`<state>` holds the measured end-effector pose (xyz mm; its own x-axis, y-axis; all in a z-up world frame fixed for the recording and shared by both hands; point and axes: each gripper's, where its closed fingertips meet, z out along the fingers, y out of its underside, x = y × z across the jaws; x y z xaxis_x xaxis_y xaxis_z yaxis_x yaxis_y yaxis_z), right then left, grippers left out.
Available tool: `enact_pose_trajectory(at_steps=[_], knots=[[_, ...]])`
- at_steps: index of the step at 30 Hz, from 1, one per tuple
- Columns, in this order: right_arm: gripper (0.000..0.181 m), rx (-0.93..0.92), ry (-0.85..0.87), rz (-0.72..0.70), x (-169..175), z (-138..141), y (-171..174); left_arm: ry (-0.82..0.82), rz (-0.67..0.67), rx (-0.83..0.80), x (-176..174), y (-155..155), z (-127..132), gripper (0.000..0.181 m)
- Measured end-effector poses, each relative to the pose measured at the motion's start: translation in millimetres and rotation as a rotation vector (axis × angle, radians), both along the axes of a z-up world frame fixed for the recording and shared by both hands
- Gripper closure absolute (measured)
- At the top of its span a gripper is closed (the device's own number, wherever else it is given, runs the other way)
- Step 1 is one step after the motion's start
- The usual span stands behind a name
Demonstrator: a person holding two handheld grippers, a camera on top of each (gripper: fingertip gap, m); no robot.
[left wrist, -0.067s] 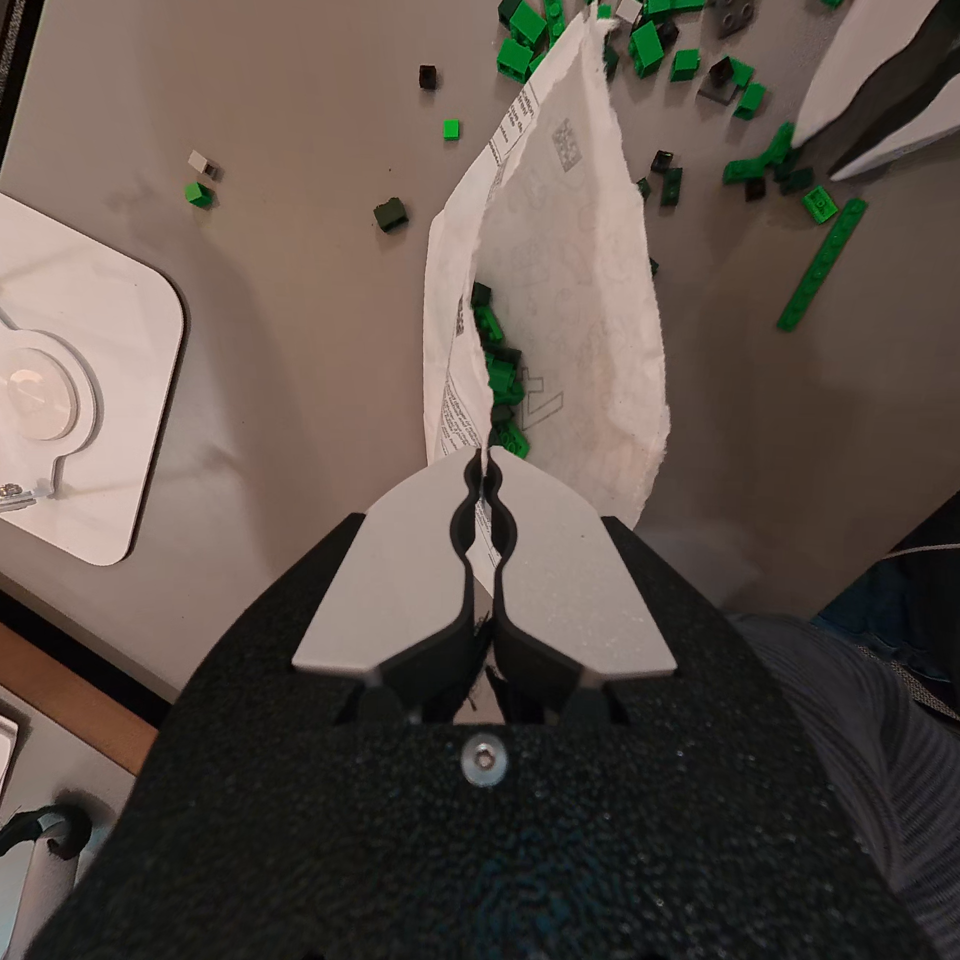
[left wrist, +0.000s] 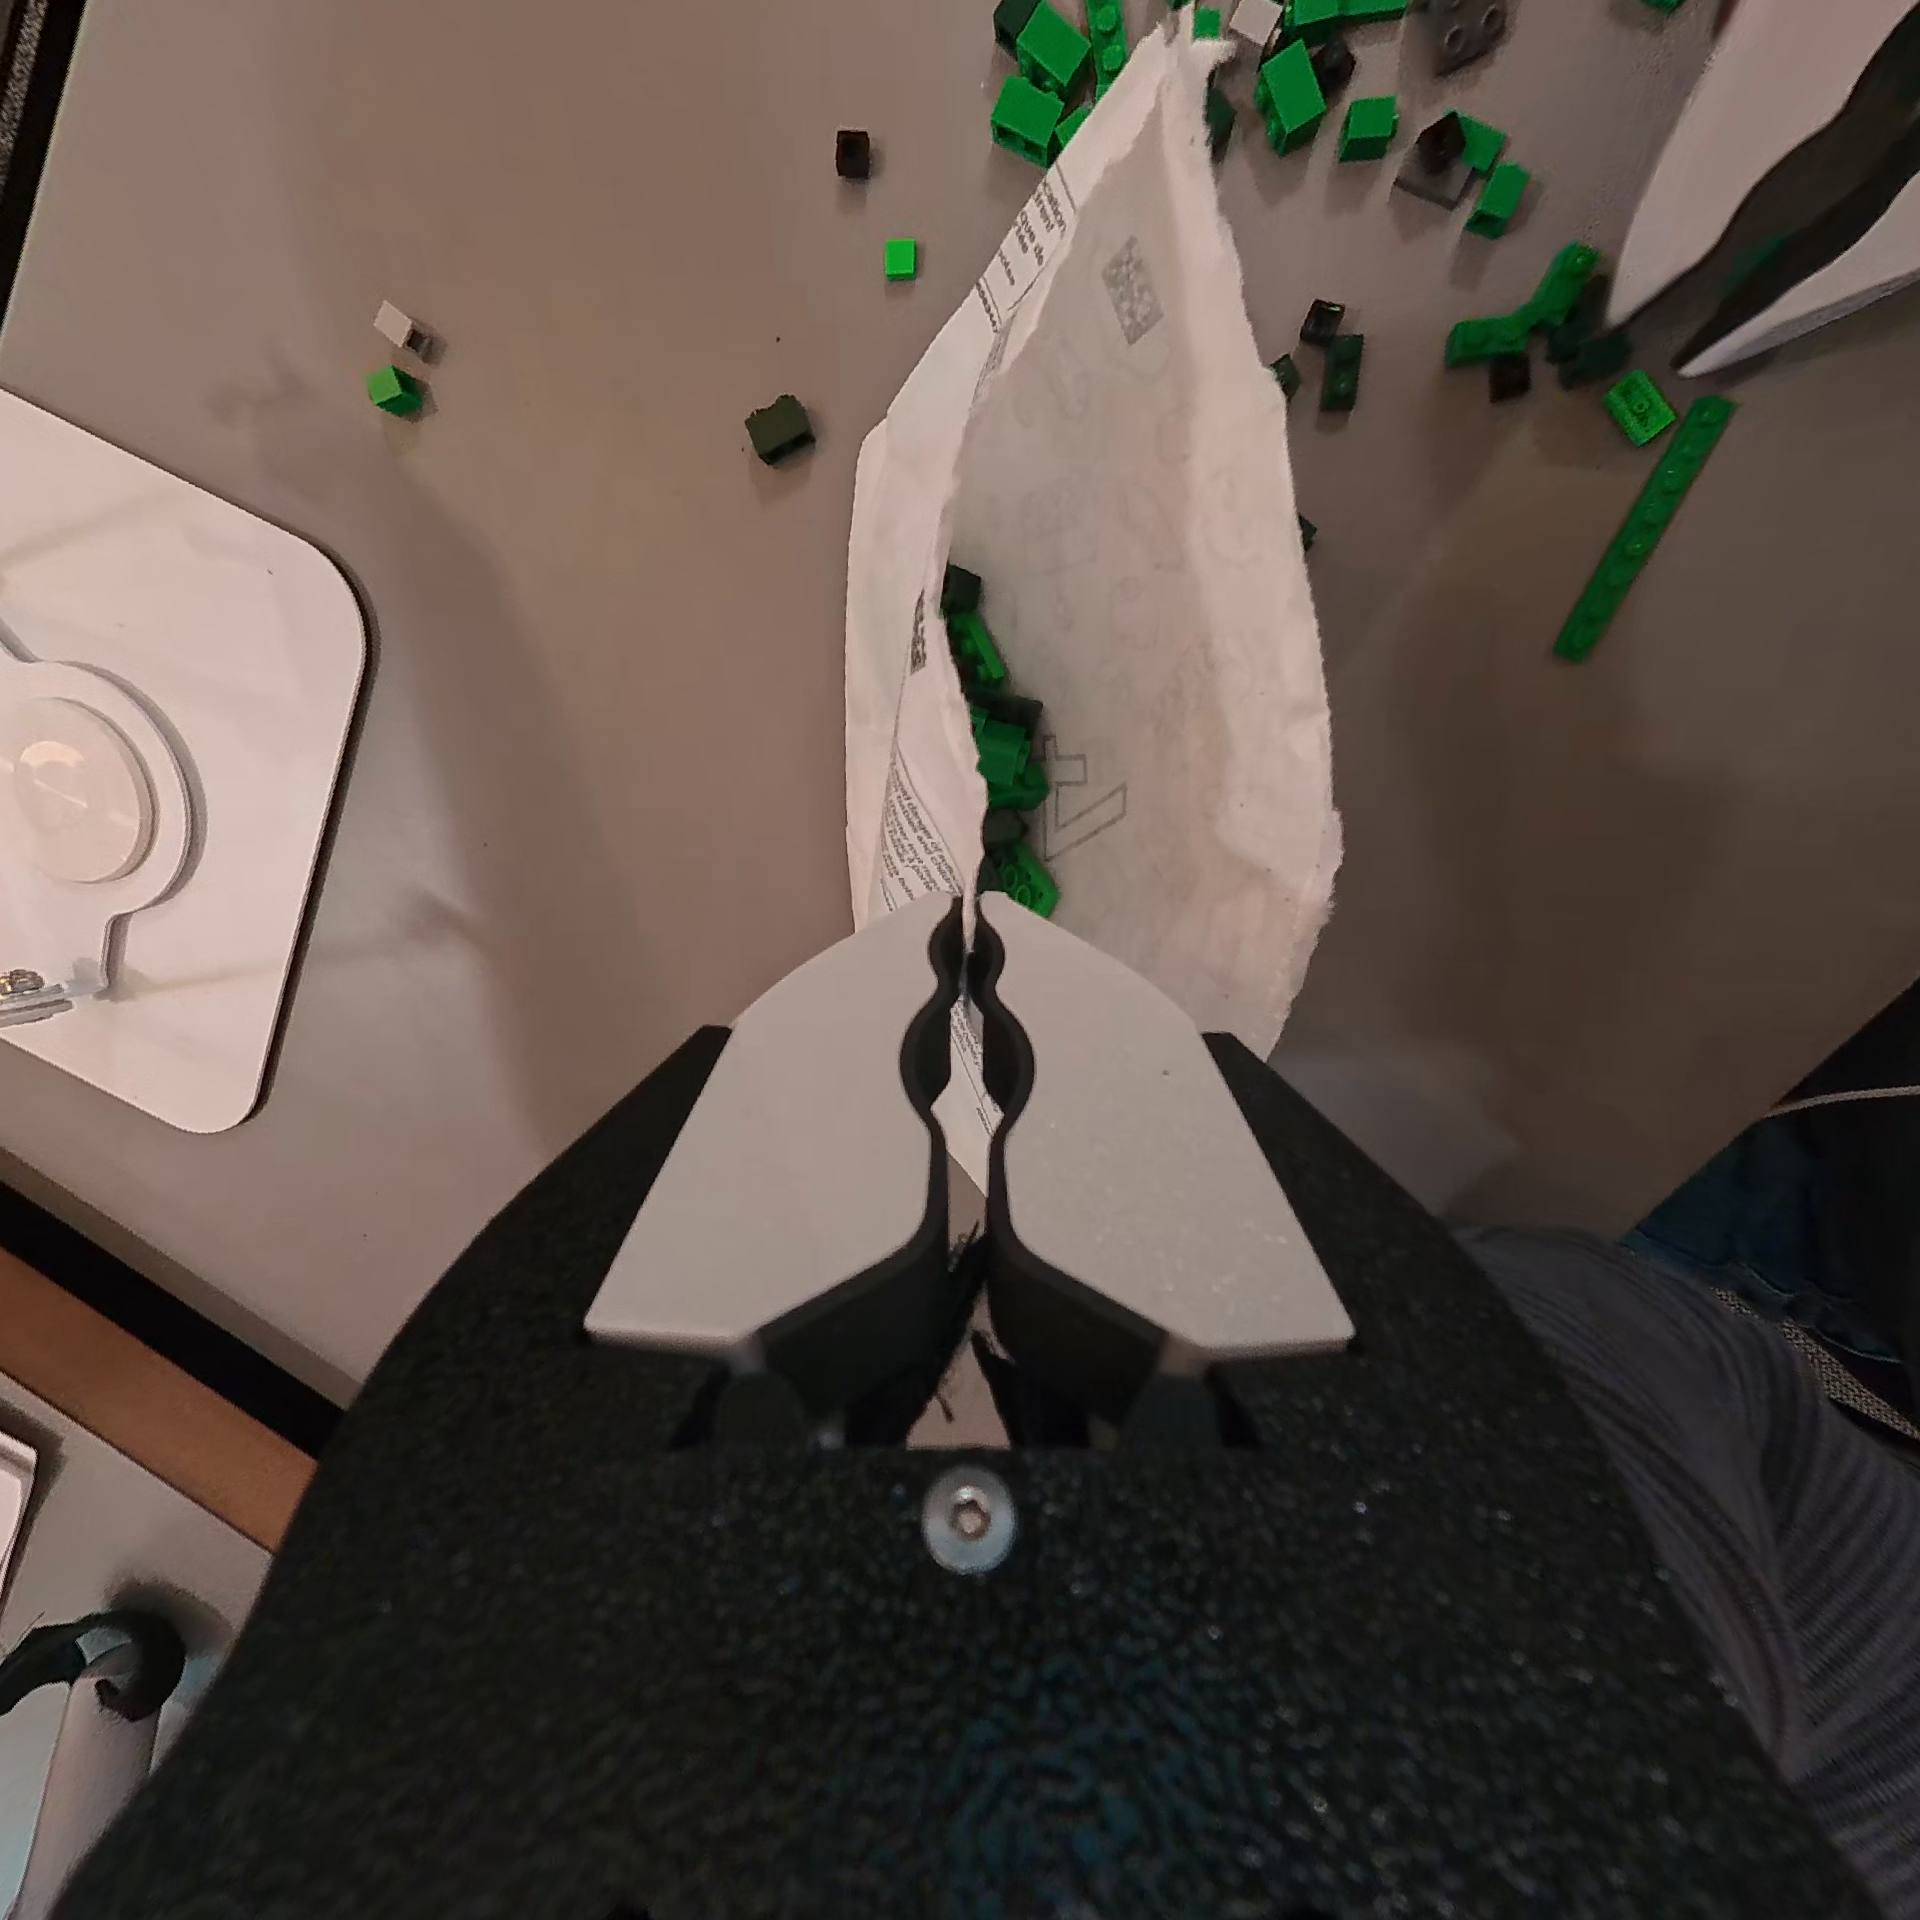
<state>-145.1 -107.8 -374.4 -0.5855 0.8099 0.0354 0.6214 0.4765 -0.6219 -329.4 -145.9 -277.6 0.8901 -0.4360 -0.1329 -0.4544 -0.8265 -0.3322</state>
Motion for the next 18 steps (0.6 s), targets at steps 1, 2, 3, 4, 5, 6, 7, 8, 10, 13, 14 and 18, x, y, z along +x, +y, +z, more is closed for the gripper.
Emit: enact_pose_trajectory(at_steps=[1,2,3,4,5,6,7,8,10,13,14,18], knots=[[0.17,0.005,-0.024,0.006,2.5,-2.5,-0.5,0.0,0.0,0.0,0.1,0.1,-0.1,0.181],[0.172,0.022,-0.047,0.004,4.4,-5.6,1.0,0.0,-0.001,-0.001,0.2,0.0,-0.1,0.181],[0.172,0.037,-0.068,0.0,6.3,-8.7,2.4,0.0,-0.001,-0.001,0.3,-0.1,-0.1,0.181],[0.172,0.044,-0.08,-0.001,7.6,-10.8,2.7,0.0,-0.001,0.0,0.3,-0.1,0.0,0.181],[0.173,0.048,-0.074,-0.005,6.7,-11.2,3.2,0.0,-0.002,0.0,0.3,-0.1,0.0,0.181],[0.173,0.05,-0.059,-0.01,4.7,-10.5,3.7,-0.001,-0.002,0.0,0.3,-0.2,0.1,0.181],[0.172,0.053,-0.052,-0.018,2.8,-10.5,4.6,-0.001,-0.001,0.0,0.4,-0.2,0.1,0.181],[0.172,0.058,-0.048,-0.028,0.7,-10.8,6.1,-0.001,-0.001,0.0,0.3,-0.2,0.1,0.181],[0.172,0.054,-0.041,-0.038,-3.9,-11.3,6.2,-0.001,-0.002,-0.002,0.7,-0.2,-0.2,0.181],[0.171,0.055,-0.028,-0.036,-10.7,-11.4,4.4,-0.001,-0.004,-0.005,1.5,-0.5,-0.4,0.181],[0.172,0.06,-0.026,-0.032,-12.1,-11.5,4.1,-0.001,-0.004,-0.005,1.6,-0.5,-0.4,0.181],[0.172,0.148,0.017,-0.02,-19.4,0.9,11.7,-0.003,-0.005,-0.003,1.6,-0.4,-0.2,0.181]])
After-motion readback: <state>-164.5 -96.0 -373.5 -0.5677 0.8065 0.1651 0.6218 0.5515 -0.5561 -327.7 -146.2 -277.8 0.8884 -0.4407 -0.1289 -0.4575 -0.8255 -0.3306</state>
